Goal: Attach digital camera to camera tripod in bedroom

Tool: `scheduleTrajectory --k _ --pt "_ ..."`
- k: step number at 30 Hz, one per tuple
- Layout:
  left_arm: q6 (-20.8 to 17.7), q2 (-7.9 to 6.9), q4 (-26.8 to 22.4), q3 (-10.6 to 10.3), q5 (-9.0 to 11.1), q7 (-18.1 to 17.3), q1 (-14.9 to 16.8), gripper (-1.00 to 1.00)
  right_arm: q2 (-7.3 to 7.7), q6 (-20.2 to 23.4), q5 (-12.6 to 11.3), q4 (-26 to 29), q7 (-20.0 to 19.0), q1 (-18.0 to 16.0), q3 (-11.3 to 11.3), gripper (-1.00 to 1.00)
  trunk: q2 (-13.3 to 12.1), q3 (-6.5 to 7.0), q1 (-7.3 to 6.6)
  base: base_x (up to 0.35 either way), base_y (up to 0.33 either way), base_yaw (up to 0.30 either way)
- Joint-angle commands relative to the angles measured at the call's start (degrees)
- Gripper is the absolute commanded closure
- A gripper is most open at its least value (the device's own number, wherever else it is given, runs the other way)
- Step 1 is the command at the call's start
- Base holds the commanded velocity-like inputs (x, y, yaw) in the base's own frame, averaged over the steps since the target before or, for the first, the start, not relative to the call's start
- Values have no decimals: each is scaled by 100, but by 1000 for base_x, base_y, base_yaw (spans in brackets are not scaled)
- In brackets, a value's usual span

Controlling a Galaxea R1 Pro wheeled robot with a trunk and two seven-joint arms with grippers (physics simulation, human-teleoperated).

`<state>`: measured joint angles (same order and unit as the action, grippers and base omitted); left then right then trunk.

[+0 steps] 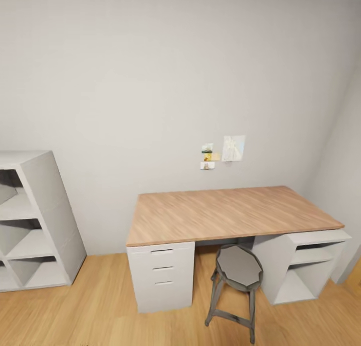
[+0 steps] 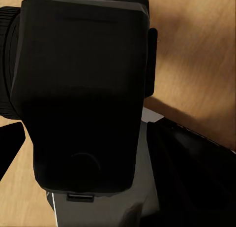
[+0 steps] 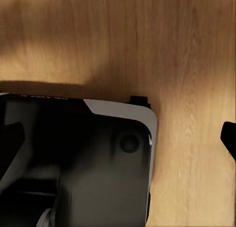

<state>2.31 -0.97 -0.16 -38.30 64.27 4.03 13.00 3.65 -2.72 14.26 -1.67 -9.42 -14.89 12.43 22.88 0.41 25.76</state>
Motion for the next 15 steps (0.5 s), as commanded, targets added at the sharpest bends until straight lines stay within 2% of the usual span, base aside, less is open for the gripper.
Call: scheduleTrajectory --k 1,13,15 --pt "6 1 0 -48 24 18 1 100 4 -31 50 -18 -10 -5 49 -100 4 -2 2 14 0 268" --pt "-6 26 -9 -40 39 21 1 100 53 -80 69 -18 -8 -5 41 -100 4 -2 2 4 0 270" --pt "-11 61 -10 -21 107 24 1 100 68 -90 74 -18 -6 -5 34 -100 4 -2 2 0 0 277"
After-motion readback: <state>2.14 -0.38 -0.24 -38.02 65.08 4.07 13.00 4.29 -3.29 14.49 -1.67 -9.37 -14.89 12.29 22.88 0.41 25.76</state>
